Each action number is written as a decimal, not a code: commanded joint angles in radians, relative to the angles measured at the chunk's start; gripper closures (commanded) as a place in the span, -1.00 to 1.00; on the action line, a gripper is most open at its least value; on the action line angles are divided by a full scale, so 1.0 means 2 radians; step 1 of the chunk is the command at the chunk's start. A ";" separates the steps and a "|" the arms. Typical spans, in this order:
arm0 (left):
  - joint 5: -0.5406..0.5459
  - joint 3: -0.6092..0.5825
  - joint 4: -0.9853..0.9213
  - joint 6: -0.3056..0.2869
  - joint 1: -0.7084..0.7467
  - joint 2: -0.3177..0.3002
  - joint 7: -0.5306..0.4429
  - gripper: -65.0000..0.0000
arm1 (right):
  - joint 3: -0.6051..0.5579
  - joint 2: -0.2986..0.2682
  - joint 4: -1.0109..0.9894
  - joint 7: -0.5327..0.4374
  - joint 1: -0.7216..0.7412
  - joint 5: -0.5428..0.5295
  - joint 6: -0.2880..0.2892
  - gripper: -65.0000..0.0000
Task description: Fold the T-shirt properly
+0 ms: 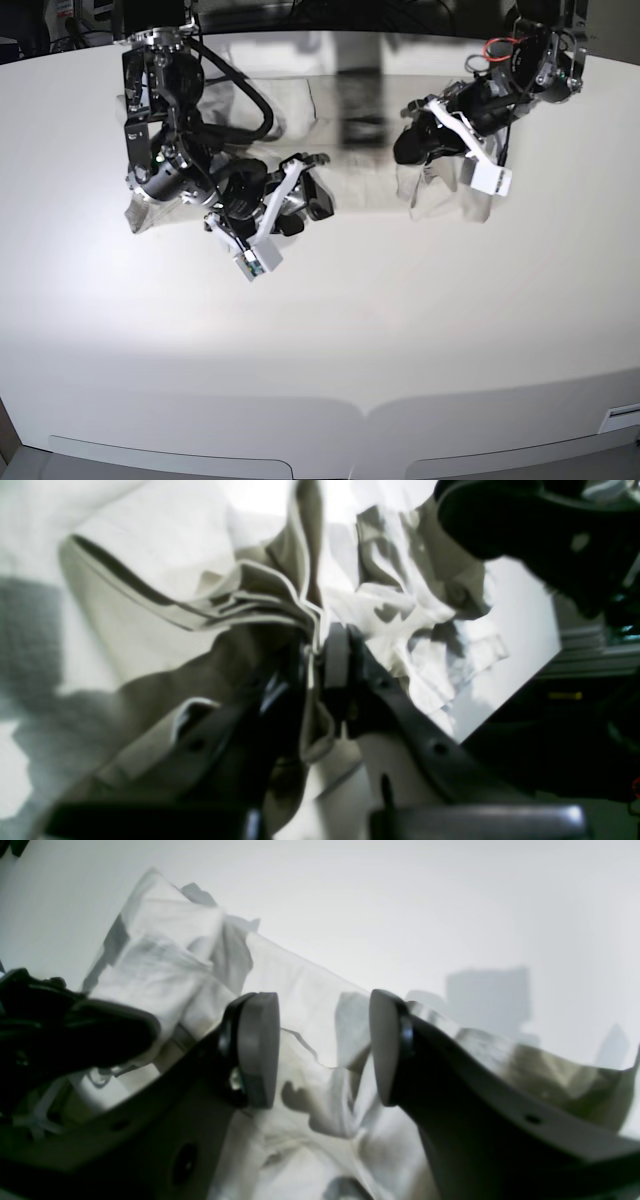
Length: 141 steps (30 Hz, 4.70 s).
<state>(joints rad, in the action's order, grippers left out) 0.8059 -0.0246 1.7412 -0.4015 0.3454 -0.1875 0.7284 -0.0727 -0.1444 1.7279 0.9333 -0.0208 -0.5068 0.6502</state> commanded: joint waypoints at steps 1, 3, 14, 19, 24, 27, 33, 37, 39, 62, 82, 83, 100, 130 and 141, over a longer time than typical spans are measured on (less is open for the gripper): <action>0.009 -0.005 0.009 -0.006 -0.005 0.001 -0.011 1.00 | 0.001 -0.003 0.010 -0.011 0.011 -0.010 -0.002 0.09; 0.005 -0.018 0.009 -0.005 -0.010 0.004 -0.012 1.00 | 0.003 -0.006 0.010 -0.011 0.014 -0.010 -0.009 0.09; -0.040 -0.067 0.009 0.029 -0.040 0.012 -0.025 1.00 | 0.017 -0.011 0.010 -0.008 0.021 -0.010 -0.012 0.09; -0.011 -0.067 0.009 0.015 -0.040 0.012 -0.024 0.30 | 0.017 -0.011 0.010 -0.008 0.021 -0.010 -0.012 0.09; 0.044 -0.067 0.030 -0.089 -0.040 0.012 -0.007 -0.13 | 0.017 -0.011 0.010 -0.008 0.027 -0.010 -0.012 0.09; 0.037 -0.067 0.063 -0.089 -0.040 0.010 0.002 -0.13 | 0.017 -0.025 0.010 -0.005 0.032 -0.010 -0.016 0.09; -0.035 -0.066 0.088 -0.065 -0.040 -0.023 0.001 -0.13 | 0.039 -0.064 0.010 0.012 0.035 -0.010 -0.029 0.09; -0.109 -0.066 0.087 -0.028 -0.040 -0.047 -0.027 -0.13 | 0.099 -0.092 0.010 0.016 0.035 -0.032 -0.029 0.09; -0.133 -0.066 0.087 -0.012 -0.040 -0.061 -0.045 -0.13 | 0.132 -0.107 0.010 0.027 0.035 -0.064 -0.028 0.09; 0.101 -0.075 -0.029 -0.148 -0.012 -0.058 0.064 -0.13 | 0.232 -0.160 0.010 0.050 0.025 -0.119 -0.028 0.09; -0.032 -0.059 -0.026 -0.148 -0.066 -0.030 0.032 -0.13 | 0.232 -0.160 0.010 0.053 0.025 -0.117 -0.028 0.09; -0.049 -0.060 -0.026 -0.148 -0.064 -0.030 0.031 -0.13 | 0.232 -0.160 0.010 0.052 0.025 -0.118 -0.028 0.09; -0.246 -0.060 -0.026 -0.066 -0.065 -0.030 -0.050 1.00 | 0.232 -0.160 0.010 0.052 0.026 -0.122 -0.028 0.09; -0.299 -0.074 -0.120 -0.065 -0.175 0.134 -0.029 1.00 | 0.232 -0.160 0.010 0.052 0.027 -0.141 -0.026 0.09; -0.311 -0.073 -0.104 -0.068 -0.198 0.125 0.047 1.00 | 0.238 -0.182 0.010 0.133 0.004 -0.139 -0.026 0.09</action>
<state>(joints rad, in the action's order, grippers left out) 0.1699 -0.1699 1.5108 -0.5312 -0.0326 0.0536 0.8425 0.3923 -0.4877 1.7294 1.2091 -0.0246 -0.7731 0.5953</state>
